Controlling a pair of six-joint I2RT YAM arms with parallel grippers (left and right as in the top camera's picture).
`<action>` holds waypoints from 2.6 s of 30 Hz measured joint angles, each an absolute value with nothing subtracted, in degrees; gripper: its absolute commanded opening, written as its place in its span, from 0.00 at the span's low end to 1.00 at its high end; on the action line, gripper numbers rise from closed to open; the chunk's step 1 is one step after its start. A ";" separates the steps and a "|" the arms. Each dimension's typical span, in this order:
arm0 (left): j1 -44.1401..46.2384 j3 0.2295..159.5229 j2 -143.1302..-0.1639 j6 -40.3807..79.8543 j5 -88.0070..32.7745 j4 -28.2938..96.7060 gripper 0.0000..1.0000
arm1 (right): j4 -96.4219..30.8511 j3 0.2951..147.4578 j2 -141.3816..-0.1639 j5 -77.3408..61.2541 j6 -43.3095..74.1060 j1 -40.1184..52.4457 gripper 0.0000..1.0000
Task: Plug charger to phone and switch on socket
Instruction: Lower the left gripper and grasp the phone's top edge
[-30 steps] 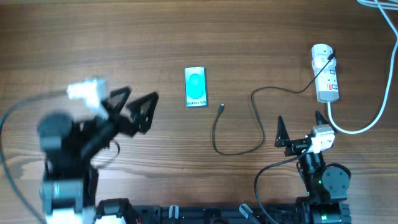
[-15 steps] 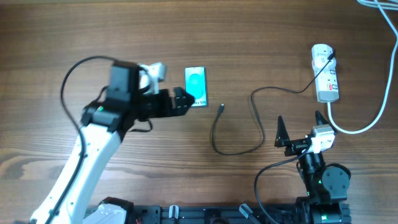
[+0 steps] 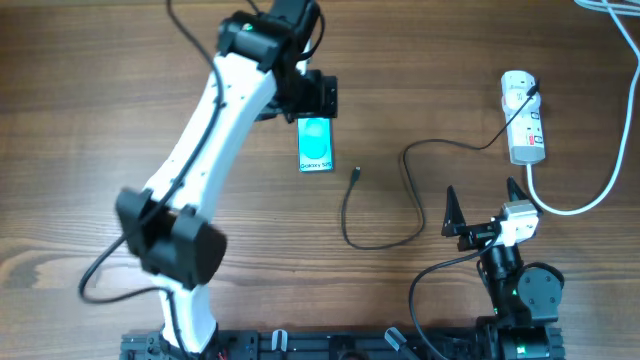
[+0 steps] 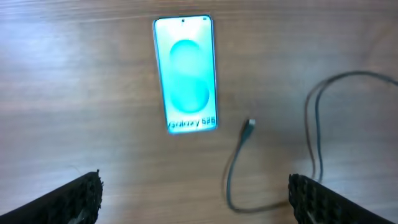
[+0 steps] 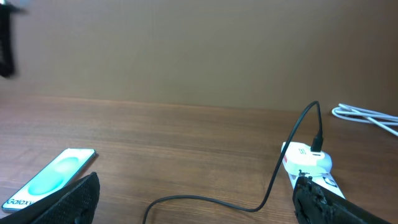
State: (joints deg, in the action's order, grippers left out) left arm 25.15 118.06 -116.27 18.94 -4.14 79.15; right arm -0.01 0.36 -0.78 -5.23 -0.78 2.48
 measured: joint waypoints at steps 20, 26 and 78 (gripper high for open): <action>26.68 118.15 -130.85 31.00 -0.67 73.06 1.00 | -0.01 0.36 -0.78 -5.26 -0.78 2.48 1.00; 26.68 118.15 -132.35 27.90 -0.30 71.53 1.00 | -0.01 0.36 -0.78 -5.23 -0.78 2.48 1.00; 26.70 119.37 -141.03 24.69 -0.27 68.29 0.77 | -0.01 0.36 -0.78 -5.23 -0.78 2.48 1.00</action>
State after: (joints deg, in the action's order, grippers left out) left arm 26.70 119.37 -141.03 24.69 -0.27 68.29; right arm -0.01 0.36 -0.78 -5.23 -0.78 2.48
